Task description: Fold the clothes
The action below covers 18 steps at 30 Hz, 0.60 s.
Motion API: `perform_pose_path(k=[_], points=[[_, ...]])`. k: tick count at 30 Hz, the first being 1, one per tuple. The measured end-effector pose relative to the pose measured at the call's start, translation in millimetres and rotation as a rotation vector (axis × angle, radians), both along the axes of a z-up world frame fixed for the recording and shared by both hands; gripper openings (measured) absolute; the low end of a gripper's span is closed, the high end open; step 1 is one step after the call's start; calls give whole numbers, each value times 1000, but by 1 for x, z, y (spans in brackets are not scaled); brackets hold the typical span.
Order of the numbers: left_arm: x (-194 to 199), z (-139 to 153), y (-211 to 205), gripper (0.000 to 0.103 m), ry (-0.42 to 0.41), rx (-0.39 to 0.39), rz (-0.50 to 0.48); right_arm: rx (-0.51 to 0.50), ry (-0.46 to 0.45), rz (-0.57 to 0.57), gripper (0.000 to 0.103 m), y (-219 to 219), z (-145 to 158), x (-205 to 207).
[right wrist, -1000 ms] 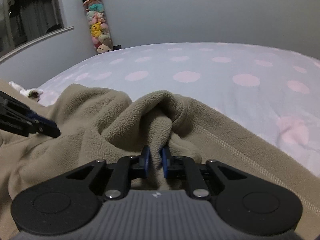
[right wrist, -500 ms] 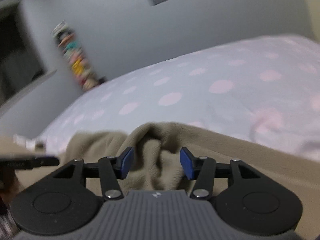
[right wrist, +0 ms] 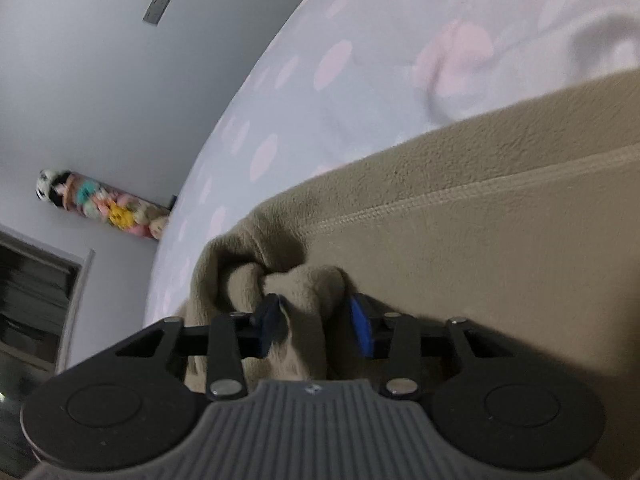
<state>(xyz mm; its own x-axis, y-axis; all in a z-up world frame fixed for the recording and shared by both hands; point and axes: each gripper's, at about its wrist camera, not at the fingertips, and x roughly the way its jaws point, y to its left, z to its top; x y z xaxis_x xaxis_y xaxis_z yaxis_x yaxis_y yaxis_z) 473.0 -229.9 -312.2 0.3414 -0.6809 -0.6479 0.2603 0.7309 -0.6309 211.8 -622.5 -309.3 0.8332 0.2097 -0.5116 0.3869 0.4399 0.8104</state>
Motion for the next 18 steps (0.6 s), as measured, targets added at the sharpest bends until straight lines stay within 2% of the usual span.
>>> perform_pose_path(k=[1,2,4,6,8,9,10,12,16,18], points=[[-1,-1,1,36,-2,-2,5,21,-6,-8,35,-2,-3,2],[-2,-1,2,33,-11,2,5,4,-9,-2,29,-1,-1,4],[-7,2,2,20,-61,10,-11,-44,-14,15,21,2,3,7],[-12,6,7,14,-117,-14,-23,-205,-95,65,17,14,23,3],[-18,6,14,12,-148,-45,-29,-384,-164,125,16,26,43,-3],[-20,4,16,11,-151,-54,-30,-417,-150,142,16,27,43,-1],[-20,-2,16,11,-139,-30,-28,-441,-128,158,14,26,41,1],[-21,-12,16,11,-120,-4,-19,-434,-76,156,12,22,27,6],[-22,-12,15,12,-105,2,6,-347,-53,111,14,16,12,5],[-25,-6,14,17,-116,17,2,-392,-24,97,23,23,22,3]])
